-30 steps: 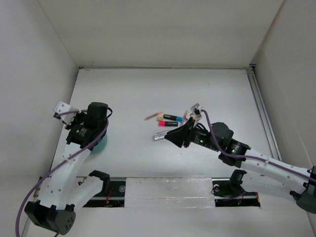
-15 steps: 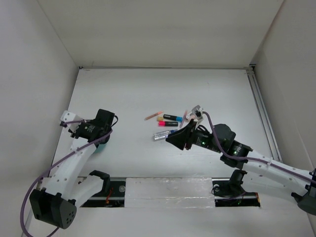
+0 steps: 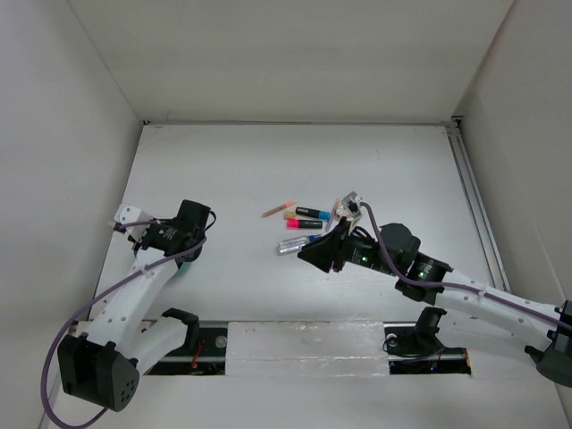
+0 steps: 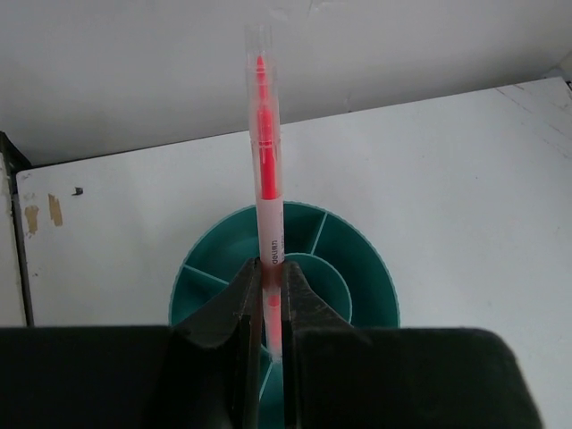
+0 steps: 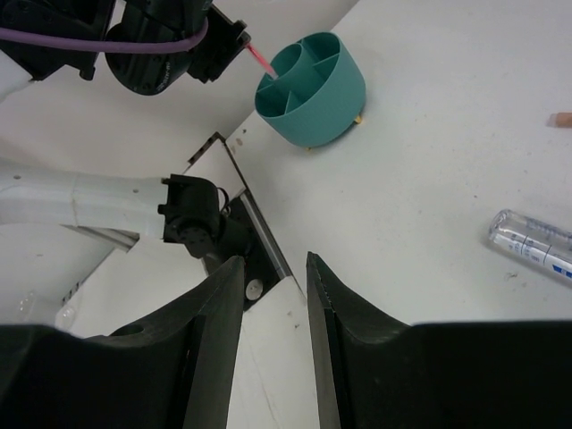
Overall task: Sort the stationery into containers
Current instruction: Place the pen in the storage box.
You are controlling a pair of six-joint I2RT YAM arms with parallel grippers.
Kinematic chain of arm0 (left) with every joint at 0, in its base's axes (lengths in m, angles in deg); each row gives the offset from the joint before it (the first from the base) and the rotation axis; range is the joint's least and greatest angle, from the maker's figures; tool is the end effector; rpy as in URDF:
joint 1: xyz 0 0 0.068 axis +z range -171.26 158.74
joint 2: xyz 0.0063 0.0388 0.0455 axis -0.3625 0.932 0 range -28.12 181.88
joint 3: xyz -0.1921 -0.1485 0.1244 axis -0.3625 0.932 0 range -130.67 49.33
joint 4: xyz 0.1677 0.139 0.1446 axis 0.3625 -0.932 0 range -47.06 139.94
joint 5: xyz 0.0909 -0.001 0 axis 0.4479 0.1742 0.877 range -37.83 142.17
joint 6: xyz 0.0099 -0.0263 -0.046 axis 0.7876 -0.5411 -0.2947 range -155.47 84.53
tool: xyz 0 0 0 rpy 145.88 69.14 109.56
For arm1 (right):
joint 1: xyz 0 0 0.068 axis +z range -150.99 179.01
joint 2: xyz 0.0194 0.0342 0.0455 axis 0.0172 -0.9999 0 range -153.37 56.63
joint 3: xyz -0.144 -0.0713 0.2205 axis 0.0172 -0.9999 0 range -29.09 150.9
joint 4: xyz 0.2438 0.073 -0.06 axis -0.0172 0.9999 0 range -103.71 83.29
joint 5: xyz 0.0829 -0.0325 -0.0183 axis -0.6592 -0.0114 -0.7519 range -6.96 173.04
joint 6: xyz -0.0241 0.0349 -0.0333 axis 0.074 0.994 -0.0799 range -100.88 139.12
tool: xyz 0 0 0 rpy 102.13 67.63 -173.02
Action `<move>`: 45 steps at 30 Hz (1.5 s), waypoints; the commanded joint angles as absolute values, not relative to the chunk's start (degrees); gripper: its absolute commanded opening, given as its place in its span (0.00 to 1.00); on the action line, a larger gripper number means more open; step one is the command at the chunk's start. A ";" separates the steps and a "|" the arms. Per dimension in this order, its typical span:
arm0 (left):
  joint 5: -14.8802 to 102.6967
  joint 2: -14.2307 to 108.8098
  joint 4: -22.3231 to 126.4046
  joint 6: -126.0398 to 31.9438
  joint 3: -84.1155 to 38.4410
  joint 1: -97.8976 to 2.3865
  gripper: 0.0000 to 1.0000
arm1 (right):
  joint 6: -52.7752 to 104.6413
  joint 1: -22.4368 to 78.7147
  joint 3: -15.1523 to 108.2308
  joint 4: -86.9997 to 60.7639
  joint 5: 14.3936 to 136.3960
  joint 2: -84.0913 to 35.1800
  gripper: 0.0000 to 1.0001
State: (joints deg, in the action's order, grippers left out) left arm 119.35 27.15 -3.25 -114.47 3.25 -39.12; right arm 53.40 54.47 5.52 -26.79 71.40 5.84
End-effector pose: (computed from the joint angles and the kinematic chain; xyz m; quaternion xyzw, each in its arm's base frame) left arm 0.1639 -0.0184 0.2729 -0.5251 0.6294 0.2076 0.5340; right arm 0.1154 0.1801 0.3016 -0.2012 0.6971 0.5348 0.4330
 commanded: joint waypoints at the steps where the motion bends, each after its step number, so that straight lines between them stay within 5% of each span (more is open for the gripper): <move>1: 131.45 26.02 1.25 -123.62 4.77 -38.83 0.00 | 53.13 54.21 6.50 -27.95 70.38 6.09 0.40; 18: 133.82 27.08 4.06 -122.74 5.56 -38.83 0.00 | 53.13 54.21 7.56 -27.42 71.43 3.28 0.40; 38: 134.61 40.26 -10.62 -147.26 6.62 -39.98 0.00 | 53.13 54.21 7.56 -27.42 71.43 1.34 0.40; 45: 134.61 40.26 -11.15 -147.79 6.00 -41.12 0.35 | 53.13 54.21 8.08 -27.42 71.43 1.34 0.40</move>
State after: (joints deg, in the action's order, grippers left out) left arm 123.61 40.39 -9.48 -133.14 7.71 -40.50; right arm 53.40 54.47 5.69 -25.92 71.40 1.05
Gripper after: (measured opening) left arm 0.333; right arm 0.397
